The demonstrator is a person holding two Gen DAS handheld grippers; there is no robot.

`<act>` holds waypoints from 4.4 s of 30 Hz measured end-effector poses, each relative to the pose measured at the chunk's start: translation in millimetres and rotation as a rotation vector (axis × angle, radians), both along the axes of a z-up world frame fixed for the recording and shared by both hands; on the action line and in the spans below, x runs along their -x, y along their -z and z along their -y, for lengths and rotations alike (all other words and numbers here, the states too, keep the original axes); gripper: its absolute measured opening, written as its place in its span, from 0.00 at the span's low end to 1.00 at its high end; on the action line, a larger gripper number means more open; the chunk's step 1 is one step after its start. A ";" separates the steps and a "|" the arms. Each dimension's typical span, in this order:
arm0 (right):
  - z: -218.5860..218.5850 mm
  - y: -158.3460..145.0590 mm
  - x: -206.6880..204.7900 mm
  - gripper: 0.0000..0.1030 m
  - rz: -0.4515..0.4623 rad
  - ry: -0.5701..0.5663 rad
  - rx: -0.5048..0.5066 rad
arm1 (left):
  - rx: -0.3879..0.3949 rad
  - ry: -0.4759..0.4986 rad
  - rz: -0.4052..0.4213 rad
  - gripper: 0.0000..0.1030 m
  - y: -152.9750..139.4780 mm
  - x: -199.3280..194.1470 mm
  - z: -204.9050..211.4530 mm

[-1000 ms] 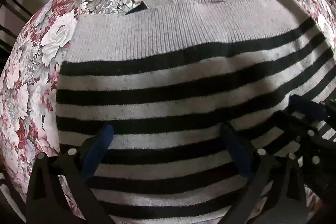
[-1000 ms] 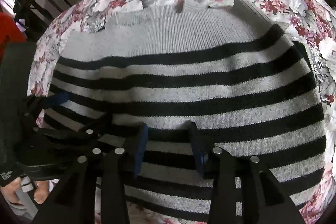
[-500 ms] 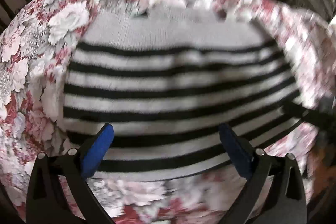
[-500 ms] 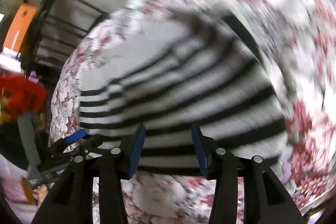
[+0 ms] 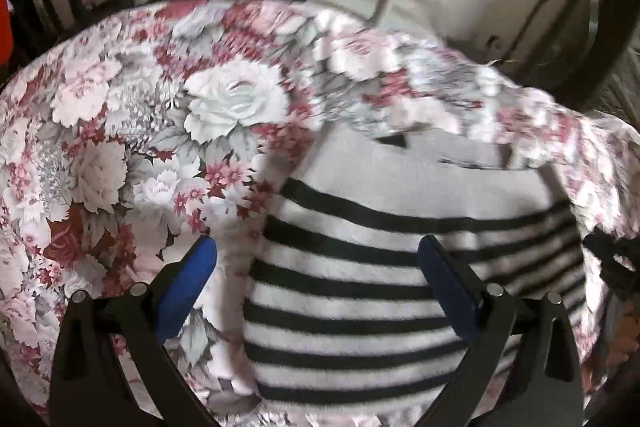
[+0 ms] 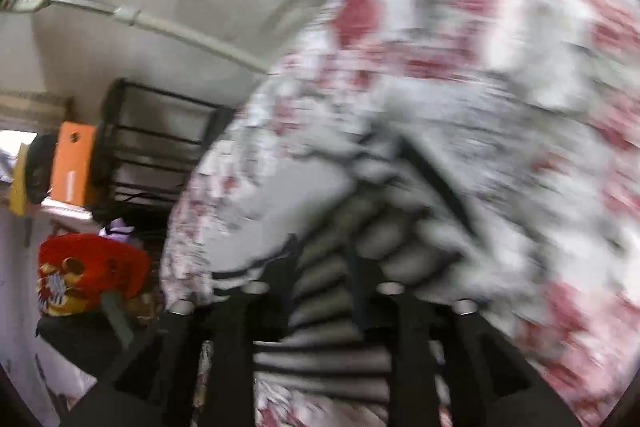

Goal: Fold small clothes

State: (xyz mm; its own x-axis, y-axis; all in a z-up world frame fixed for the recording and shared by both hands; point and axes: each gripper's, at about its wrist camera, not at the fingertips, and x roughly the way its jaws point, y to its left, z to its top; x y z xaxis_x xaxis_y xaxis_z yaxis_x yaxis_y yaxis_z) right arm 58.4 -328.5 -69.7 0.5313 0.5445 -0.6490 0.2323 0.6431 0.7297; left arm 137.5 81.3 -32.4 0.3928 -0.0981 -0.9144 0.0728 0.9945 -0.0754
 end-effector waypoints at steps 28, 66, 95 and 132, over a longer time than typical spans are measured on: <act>37.5 8.5 44.0 0.58 -0.081 0.123 0.185 | -0.004 0.195 -0.100 0.95 32.2 51.4 130.8; 24.8 37.2 54.4 0.22 -0.095 0.018 0.179 | -0.163 0.284 -0.133 0.96 80.6 52.9 189.9; -19.2 -20.3 59.8 0.19 -0.042 -0.045 0.256 | -0.098 0.256 -0.091 0.96 26.5 58.1 187.2; -202.5 -69.2 56.2 0.23 0.081 -0.336 0.381 | 0.149 0.067 -0.079 0.73 -8.6 21.8 47.1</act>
State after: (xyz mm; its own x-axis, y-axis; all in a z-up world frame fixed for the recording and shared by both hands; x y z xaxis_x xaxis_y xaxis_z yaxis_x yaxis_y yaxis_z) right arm 2.2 -126.0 -0.4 0.4243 0.4263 -0.7989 -0.0803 0.8965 0.4357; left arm 115.7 34.1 -23.7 0.3083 -0.2586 -0.9155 0.1269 0.9649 -0.2298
